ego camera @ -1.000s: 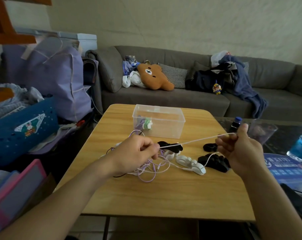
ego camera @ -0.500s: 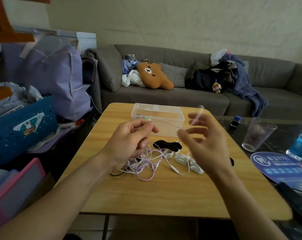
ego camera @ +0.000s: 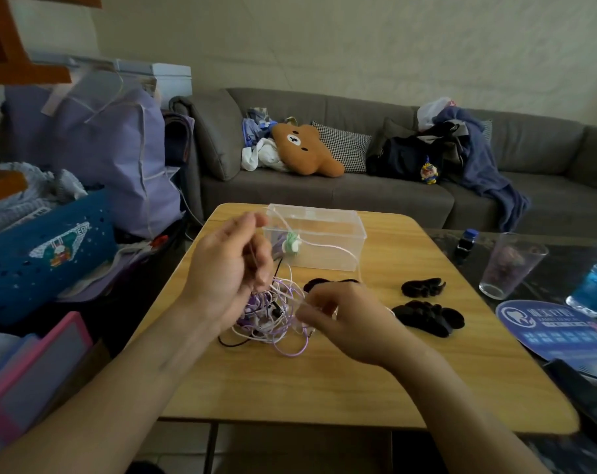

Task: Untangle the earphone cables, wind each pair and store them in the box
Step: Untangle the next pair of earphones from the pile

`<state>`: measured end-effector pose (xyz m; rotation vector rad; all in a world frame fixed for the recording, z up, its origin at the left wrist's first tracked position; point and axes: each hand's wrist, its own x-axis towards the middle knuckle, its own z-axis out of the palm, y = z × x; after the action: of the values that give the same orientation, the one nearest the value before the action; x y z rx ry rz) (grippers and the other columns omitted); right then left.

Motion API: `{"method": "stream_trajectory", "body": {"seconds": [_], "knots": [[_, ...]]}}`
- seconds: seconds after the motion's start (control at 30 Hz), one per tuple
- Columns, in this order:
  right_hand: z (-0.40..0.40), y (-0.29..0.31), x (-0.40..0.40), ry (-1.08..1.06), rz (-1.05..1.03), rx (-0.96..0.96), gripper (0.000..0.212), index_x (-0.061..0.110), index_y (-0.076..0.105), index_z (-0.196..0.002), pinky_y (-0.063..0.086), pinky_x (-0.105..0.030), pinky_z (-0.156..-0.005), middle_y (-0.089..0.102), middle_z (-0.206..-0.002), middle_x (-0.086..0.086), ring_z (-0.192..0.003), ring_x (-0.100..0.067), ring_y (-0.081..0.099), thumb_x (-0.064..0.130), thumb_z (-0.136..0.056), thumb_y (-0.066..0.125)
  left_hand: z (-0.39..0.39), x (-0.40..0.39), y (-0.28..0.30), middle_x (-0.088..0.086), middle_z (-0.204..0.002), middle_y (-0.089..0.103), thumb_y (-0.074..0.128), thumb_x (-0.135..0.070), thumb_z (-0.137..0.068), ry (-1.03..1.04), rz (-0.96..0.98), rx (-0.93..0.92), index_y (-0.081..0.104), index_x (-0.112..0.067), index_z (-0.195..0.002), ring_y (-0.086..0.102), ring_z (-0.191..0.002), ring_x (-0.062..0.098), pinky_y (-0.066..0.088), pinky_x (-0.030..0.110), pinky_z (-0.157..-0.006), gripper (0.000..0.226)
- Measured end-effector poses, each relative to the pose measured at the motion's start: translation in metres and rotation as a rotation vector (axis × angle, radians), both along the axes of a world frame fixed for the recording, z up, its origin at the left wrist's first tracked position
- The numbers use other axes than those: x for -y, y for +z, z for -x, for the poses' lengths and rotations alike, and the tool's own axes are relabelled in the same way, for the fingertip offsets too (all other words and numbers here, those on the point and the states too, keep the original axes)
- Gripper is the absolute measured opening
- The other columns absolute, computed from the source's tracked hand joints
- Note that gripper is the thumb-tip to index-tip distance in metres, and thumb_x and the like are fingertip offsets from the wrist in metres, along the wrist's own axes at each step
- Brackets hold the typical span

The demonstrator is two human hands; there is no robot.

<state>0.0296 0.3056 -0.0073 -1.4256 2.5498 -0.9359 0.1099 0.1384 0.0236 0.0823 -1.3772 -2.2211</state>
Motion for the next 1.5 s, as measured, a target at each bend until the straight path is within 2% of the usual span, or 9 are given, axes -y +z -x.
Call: {"method": "stream_trajectory", "body": {"seconds": [0.13,0.23,0.37,0.57,0.7,0.93,1.13,1.4,1.5], "knots": [[0.003,0.019,-0.011,-0.056,0.409,0.266,0.015,0.014,0.072,-0.093,0.048,-0.018,-0.056,0.075,-0.077,-0.001,-0.058,-0.005,0.060,0.022,-0.098,0.060,0.008,0.006,-0.008,0.016,-0.080,0.071,0.034,-0.027,-0.107,0.096,-0.088,0.009,0.053,-0.005,-0.109,0.072,-0.071,0.028,0.059,0.034,-0.064,0.029],[0.001,0.030,-0.016,-0.052,0.734,0.498,0.022,0.007,0.068,-0.102,0.049,-0.025,-0.054,0.075,-0.083,-0.011,-0.062,-0.016,0.063,0.020,-0.099,0.051,0.009,-0.002,-0.015,0.022,-0.115,0.069,0.038,-0.043,-0.100,-0.098,-0.023,0.127,0.050,0.001,-0.126,0.067,-0.109,0.035,0.051,0.044,-0.098,0.053],[0.000,0.036,-0.020,-0.051,0.900,0.767,0.030,0.005,0.063,-0.109,0.051,-0.027,-0.056,0.074,-0.085,-0.016,-0.067,-0.021,0.066,0.027,-0.100,0.045,0.004,-0.025,-0.021,0.027,-0.112,0.068,0.048,-0.039,-0.097,-0.331,0.323,0.180,0.052,-0.002,-0.131,0.065,-0.109,0.041,0.047,0.051,-0.100,0.050],[0.002,0.037,-0.029,-0.067,0.888,0.744,0.028,0.004,0.065,-0.109,0.055,-0.028,-0.055,0.074,-0.090,-0.015,-0.068,-0.023,0.072,0.023,-0.102,0.045,0.002,-0.049,-0.020,0.023,-0.083,0.066,0.058,-0.005,-0.096,-0.325,0.519,0.222,0.056,-0.002,-0.122,0.065,-0.069,0.035,0.052,0.023,-0.056,0.026],[0.004,0.035,-0.030,-0.095,0.854,0.742,0.026,0.005,0.068,-0.107,0.058,-0.030,-0.057,0.074,-0.096,-0.016,-0.077,-0.026,0.071,0.021,-0.101,0.049,0.010,-0.045,-0.028,0.006,-0.079,0.070,0.070,-0.009,-0.089,-0.114,0.527,0.302,0.056,-0.007,-0.118,0.067,-0.068,0.024,0.058,0.042,-0.071,0.032],[0.001,0.028,-0.021,-0.148,0.775,0.642,0.022,0.009,0.074,-0.107,0.059,-0.029,-0.068,0.073,-0.099,-0.002,-0.086,-0.019,0.070,0.019,-0.099,0.055,0.009,-0.045,-0.024,-0.003,-0.114,0.054,0.066,-0.020,-0.090,0.513,0.755,0.274,0.054,-0.021,-0.117,0.055,-0.099,0.005,0.046,0.019,-0.080,0.029],[-0.001,0.026,-0.010,-0.097,0.846,0.751,0.026,0.006,0.071,-0.110,0.060,-0.034,-0.082,0.066,-0.097,-0.011,-0.094,-0.023,0.070,0.020,-0.101,0.051,0.006,-0.059,-0.028,0.006,-0.079,0.072,0.053,-0.020,-0.101,0.012,0.603,0.259,0.064,-0.013,-0.112,0.069,-0.060,0.021,0.058,0.036,-0.060,0.017],[0.007,0.018,-0.008,-0.289,0.782,0.817,0.018,-0.002,0.063,-0.104,0.062,-0.034,-0.071,0.070,-0.083,-0.010,-0.074,-0.025,0.074,0.015,-0.100,0.056,0.001,-0.041,-0.020,0.001,-0.060,0.031,0.032,-0.020,-0.108,-0.251,0.507,0.448,0.053,-0.010,-0.091,0.026,-0.041,0.009,0.018,0.018,-0.041,0.029],[0.013,0.010,-0.008,-0.470,0.613,0.763,0.034,0.009,0.051,-0.119,0.061,-0.042,-0.081,0.063,-0.113,-0.011,-0.077,-0.017,0.074,0.020,-0.092,0.069,0.003,-0.034,-0.017,-0.002,-0.058,0.029,0.032,-0.017,-0.108,-0.201,0.348,0.435,0.046,-0.011,-0.086,0.021,-0.041,0.009,0.012,0.017,-0.041,0.026]]}}
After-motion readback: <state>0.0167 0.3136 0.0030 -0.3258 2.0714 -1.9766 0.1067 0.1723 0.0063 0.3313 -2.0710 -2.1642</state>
